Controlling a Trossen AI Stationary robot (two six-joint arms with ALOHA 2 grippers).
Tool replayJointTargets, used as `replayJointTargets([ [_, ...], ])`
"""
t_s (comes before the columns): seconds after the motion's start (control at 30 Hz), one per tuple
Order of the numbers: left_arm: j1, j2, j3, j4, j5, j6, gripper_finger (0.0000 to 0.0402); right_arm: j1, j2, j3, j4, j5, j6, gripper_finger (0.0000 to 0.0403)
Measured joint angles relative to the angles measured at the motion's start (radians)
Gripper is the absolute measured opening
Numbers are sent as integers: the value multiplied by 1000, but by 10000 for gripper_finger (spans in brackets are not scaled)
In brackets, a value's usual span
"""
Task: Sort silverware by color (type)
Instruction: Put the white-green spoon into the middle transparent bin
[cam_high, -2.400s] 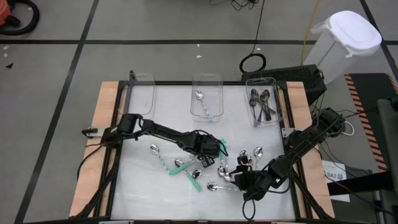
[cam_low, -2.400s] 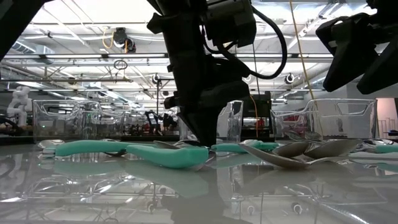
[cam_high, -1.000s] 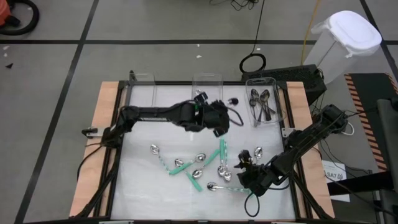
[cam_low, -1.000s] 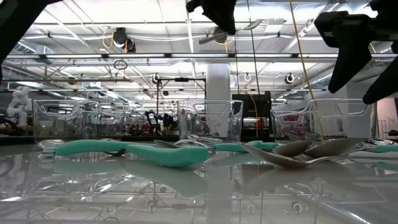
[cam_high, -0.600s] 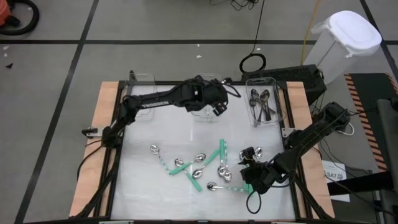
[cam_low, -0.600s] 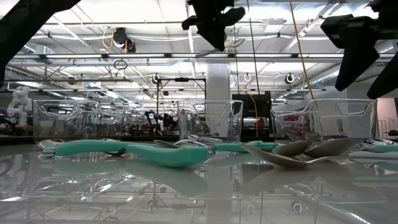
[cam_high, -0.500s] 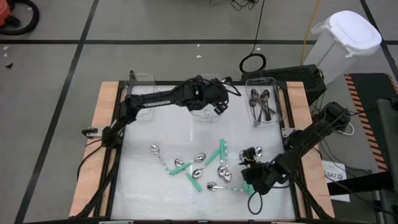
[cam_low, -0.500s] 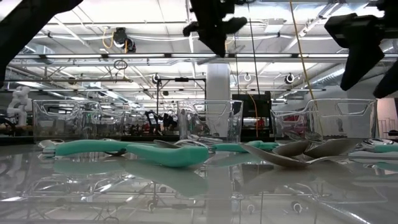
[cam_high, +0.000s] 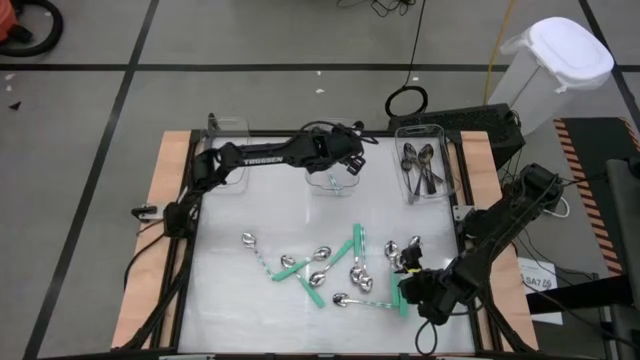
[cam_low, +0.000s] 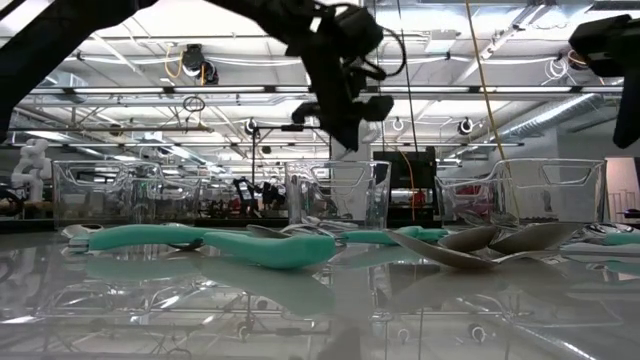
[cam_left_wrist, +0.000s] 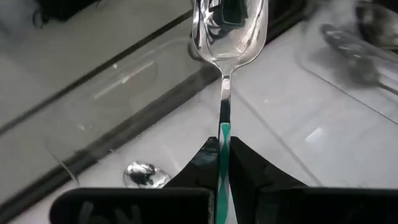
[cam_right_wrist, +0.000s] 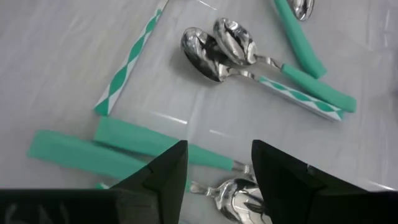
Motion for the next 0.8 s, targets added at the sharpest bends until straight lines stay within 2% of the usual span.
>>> replayJointTargets([
  [0.17, 22, 1, -82, 50, 0, -93, 19, 25, 0, 0, -29, 28, 33, 173],
  [0.33, 23, 0, -89, 55, 0, -129, 19, 26, 0, 0, -41, 81, 31, 173],
  [0.57, 47, 23, -89, 59, 2, -162, 19, 25, 0, 0, -39, 82, 23, 173],
  [0.8, 63, 76, -90, 56, 48, -182, 19, 25, 0, 0, -37, 84, 15, 173],
])
